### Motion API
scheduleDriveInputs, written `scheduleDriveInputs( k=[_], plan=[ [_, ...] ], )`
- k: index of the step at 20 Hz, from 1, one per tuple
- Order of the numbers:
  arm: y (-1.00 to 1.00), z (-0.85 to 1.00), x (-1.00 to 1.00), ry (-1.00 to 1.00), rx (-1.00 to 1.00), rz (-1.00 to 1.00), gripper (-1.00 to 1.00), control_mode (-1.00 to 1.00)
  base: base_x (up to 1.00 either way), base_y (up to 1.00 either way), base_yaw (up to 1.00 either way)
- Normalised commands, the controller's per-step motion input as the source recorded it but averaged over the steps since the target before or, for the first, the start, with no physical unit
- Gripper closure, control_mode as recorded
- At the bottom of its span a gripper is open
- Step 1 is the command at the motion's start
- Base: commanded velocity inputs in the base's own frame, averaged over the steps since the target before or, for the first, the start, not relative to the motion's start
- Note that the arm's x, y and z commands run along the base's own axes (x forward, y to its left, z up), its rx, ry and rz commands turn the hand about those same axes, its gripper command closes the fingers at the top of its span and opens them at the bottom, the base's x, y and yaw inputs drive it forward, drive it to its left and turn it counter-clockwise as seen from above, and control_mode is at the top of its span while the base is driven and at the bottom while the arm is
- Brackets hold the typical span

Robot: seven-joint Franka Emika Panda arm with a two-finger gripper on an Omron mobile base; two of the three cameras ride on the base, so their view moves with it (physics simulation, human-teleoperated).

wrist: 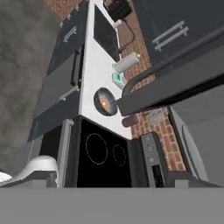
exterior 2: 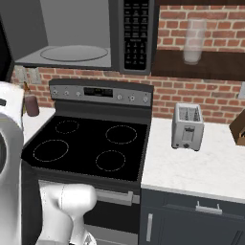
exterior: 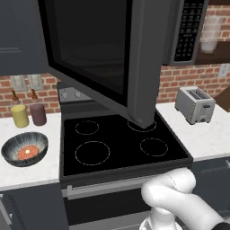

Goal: Open the microwave, place the bowl with waffle inside the microwave, then close the microwave door and turn it on.

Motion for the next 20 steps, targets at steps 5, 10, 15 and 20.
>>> scheduleDriveInputs(
  k=[5, 10, 15, 20],
  plan=[
    [-0.07, 0.00, 0.60, -0.04, 0.03, 0.50, -1.00, -1.00, 0.00, 0.00, 0.00],
    [0.20, 0.00, 0.68, -0.29, 0.00, 0.40, -1.00, -1.00, 0.00, 0.00, 0.00],
    [0.32, 0.00, 0.73, -0.42, 0.04, 0.35, -1.00, -1.00, 0.00, 0.00, 0.00],
    [0.24, 0.00, 0.75, -0.38, 0.09, 0.32, -1.00, -1.00, 0.00, 0.00, 0.00]
  ],
)
